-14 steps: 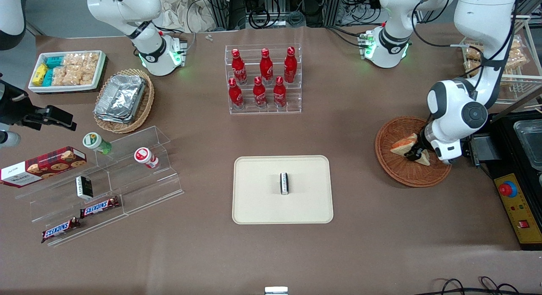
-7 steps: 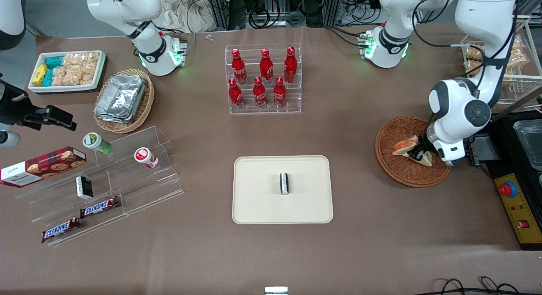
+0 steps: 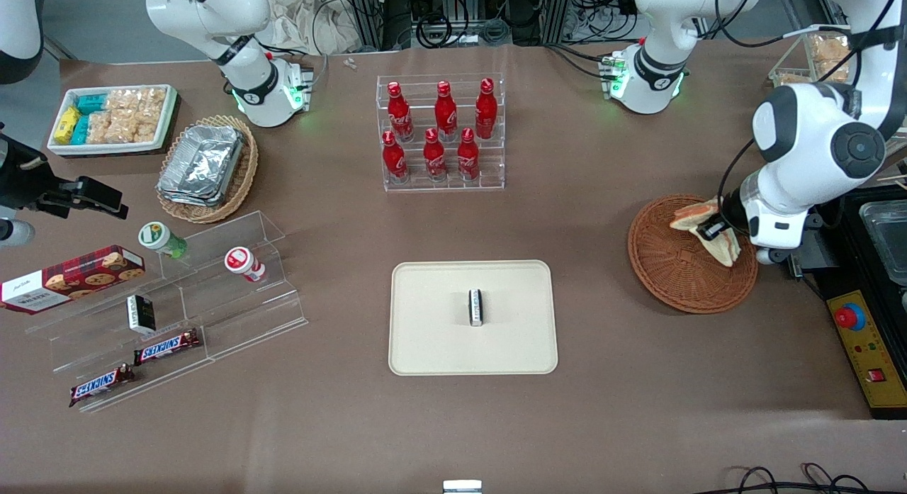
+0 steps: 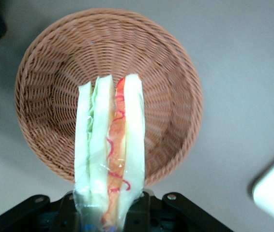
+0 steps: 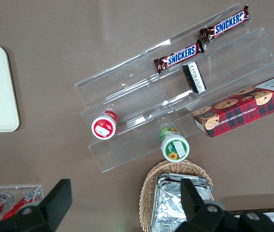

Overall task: Place sandwich from basket to tray
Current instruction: 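Close the left gripper on the sandwich and lift it, then carry the sandwich with the left gripper over to the cream tray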

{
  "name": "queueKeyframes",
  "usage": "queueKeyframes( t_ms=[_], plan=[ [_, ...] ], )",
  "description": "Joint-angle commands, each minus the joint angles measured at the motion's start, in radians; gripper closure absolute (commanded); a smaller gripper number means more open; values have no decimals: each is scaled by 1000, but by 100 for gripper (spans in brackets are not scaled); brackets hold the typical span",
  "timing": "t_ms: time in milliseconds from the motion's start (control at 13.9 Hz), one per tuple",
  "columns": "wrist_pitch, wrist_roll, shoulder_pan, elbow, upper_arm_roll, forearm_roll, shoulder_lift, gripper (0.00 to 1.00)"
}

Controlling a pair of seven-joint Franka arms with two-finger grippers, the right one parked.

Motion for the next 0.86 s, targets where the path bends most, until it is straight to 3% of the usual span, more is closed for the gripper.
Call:
queueKeyframes(
  t_ms=[0,216,576,792],
  plan=[
    [-73,102,-1,80,-71,18,24,100],
    [-40,294,-1,99,-203,56,30,100],
    [-33,317,-1,241,-387,77,184,100],
    [-19,276,-4,325,-435,119,289,100]
  ],
)
